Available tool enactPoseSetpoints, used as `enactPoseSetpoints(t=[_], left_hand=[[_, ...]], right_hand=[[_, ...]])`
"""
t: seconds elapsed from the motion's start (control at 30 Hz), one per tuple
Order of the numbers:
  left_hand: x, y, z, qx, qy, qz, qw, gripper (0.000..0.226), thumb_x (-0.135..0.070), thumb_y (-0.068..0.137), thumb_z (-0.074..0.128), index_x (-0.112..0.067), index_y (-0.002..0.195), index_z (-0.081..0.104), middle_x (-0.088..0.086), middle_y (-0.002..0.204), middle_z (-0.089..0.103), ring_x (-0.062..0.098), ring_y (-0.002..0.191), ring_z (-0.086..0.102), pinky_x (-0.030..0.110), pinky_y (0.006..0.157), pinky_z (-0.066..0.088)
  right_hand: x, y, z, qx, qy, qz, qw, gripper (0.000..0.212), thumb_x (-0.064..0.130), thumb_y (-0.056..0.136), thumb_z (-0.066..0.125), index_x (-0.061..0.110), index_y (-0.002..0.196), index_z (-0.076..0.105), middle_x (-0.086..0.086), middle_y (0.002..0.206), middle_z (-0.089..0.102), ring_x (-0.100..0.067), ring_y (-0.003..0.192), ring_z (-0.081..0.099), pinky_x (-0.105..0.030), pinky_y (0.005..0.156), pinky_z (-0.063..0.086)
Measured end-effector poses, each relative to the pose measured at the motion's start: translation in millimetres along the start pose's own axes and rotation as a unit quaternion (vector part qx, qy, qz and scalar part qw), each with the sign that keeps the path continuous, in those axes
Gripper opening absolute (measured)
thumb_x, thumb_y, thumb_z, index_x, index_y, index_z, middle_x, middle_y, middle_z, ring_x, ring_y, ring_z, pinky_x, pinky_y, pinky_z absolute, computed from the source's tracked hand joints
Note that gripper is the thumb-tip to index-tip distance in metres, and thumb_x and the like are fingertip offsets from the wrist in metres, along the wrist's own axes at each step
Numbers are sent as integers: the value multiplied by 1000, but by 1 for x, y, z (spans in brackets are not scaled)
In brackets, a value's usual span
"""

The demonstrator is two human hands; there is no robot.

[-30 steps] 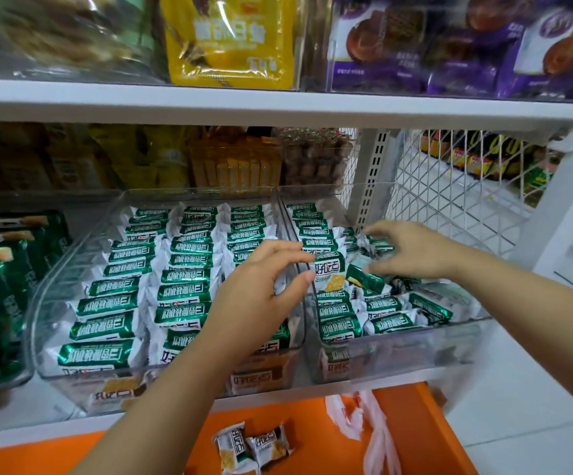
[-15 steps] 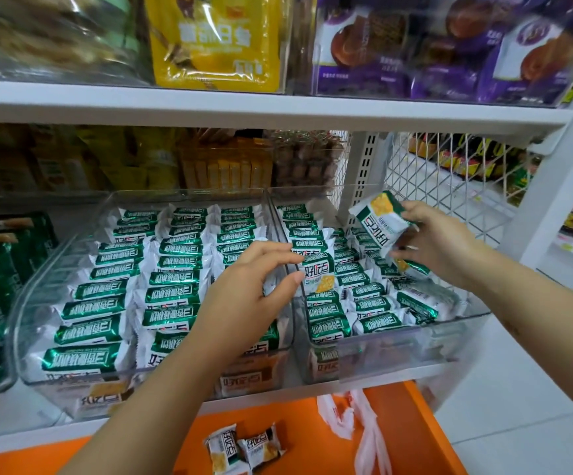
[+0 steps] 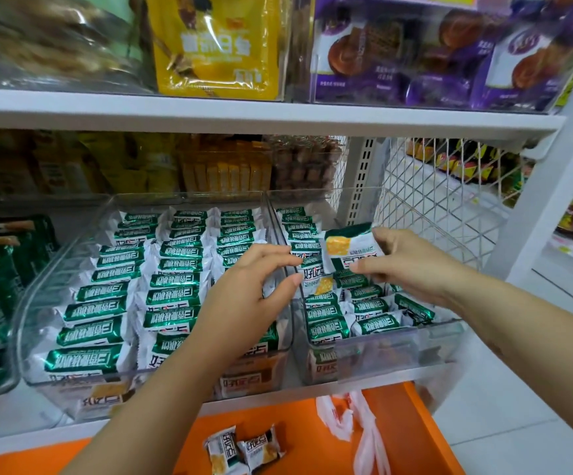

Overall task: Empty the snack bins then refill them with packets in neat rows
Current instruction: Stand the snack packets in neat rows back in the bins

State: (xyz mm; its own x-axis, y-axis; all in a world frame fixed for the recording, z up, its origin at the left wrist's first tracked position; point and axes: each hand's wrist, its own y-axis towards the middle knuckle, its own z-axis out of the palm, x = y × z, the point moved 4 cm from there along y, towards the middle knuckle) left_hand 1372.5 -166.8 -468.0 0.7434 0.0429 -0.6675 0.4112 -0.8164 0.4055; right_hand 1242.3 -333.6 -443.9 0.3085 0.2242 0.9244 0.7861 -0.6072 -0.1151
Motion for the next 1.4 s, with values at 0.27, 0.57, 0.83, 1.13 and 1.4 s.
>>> enactPoseSetpoints(t=[0.27, 0.57, 0.83, 1.13, 1.4], left_hand=[[3, 0, 0, -5, 9, 0, 1000, 23, -38, 93, 53, -41, 114, 61, -28, 121, 46, -13, 110, 43, 2, 86, 31], [3, 0, 1, -11, 9, 0, 1000, 25, -37, 93, 54, -38, 117, 62, -27, 124, 48, -11, 110, 46, 6, 86, 35], [-6, 5, -5, 13, 62, -6, 998, 23, -35, 93, 56, -34, 115, 63, -25, 119, 49, -12, 107, 43, 1, 87, 28], [-33, 19, 0, 22, 202, 18, 979, 24, -36, 92, 57, -29, 114, 67, -13, 123, 57, 12, 117, 50, 36, 106, 36], [-67, 37, 36, 98, 189, 63, 975, 26, -33, 93, 57, -31, 118, 64, -14, 121, 57, 8, 111, 54, 34, 101, 41]], right_hand=[[29, -4, -6, -10, -381, -130, 915, 36, 12, 74, 78, 23, 101, 57, 11, 84, 56, -6, 61, 50, -16, 54, 39], [-3, 22, 36, 30, -329, -192, 924, 18, 22, 82, 73, 31, 93, 61, 9, 105, 61, -12, 83, 61, -26, 75, 49], [-10, 19, 39, -12, -336, -209, 918, 21, 32, 80, 75, 23, 96, 66, 11, 98, 49, -12, 90, 54, -31, 81, 45], [-23, 11, -55, -105, -528, -32, 842, 52, 25, 92, 59, 16, 139, 40, -14, 129, 55, -31, 112, 54, -37, 88, 48], [-1, -26, -67, -194, -468, -79, 858, 36, 12, 91, 58, 15, 126, 52, -13, 102, 66, -28, 84, 59, -26, 64, 37]])
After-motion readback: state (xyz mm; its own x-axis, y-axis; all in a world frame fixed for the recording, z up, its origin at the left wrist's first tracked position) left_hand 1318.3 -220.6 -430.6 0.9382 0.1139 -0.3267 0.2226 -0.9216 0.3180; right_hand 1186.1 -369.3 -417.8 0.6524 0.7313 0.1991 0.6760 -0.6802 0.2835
